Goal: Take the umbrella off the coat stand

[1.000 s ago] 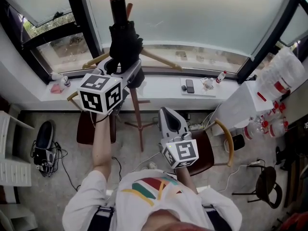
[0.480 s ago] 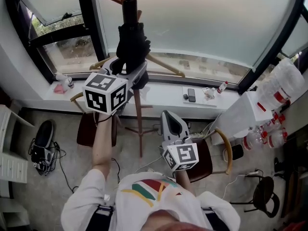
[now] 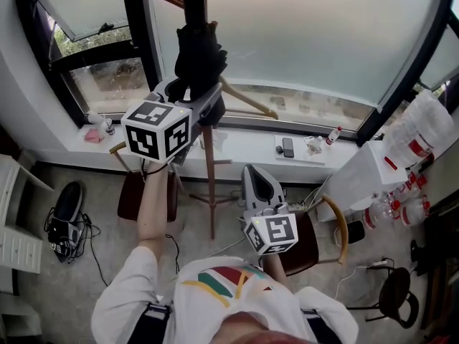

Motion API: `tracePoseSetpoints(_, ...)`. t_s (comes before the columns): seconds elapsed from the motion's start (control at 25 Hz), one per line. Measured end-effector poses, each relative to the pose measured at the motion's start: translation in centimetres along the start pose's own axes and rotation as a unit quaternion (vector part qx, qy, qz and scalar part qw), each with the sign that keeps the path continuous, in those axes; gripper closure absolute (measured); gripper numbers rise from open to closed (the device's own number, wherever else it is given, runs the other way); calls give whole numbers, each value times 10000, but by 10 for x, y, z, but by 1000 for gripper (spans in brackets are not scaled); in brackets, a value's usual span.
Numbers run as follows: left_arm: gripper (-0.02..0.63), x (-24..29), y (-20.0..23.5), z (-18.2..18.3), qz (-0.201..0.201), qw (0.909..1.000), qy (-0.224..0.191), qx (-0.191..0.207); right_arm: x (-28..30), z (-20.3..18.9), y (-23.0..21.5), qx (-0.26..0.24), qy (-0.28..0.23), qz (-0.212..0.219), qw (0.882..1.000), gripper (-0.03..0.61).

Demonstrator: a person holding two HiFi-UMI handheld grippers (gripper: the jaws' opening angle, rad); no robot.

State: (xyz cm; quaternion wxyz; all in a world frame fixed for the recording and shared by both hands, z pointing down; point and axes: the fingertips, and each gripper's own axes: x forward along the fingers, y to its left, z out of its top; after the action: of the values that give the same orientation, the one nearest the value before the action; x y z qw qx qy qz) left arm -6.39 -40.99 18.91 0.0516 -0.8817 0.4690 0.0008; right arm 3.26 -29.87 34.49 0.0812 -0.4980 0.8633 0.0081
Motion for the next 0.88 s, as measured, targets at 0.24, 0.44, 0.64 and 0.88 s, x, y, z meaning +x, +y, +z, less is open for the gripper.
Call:
tracePoseSetpoints(0.24, 371, 1, 12, 26, 341, 9987, -45, 388, 0, 12, -5, -37, -175, -106, 9998, 578)
tracePoseSetpoints(0.44, 371, -5, 19, 54, 430, 9975, -266, 501, 0, 18, -5, -47, -296, -123, 9995, 578)
tracePoseSetpoints(0.64, 371, -8, 22, 80, 533, 9953, -423, 695, -1, 24, -6, -45, -365, -136, 9992, 578)
tracePoseSetpoints(0.88, 371, -15, 28, 112, 657, 9924, -670, 795, -2, 30, -8, -7, -434, -160, 9989, 578)
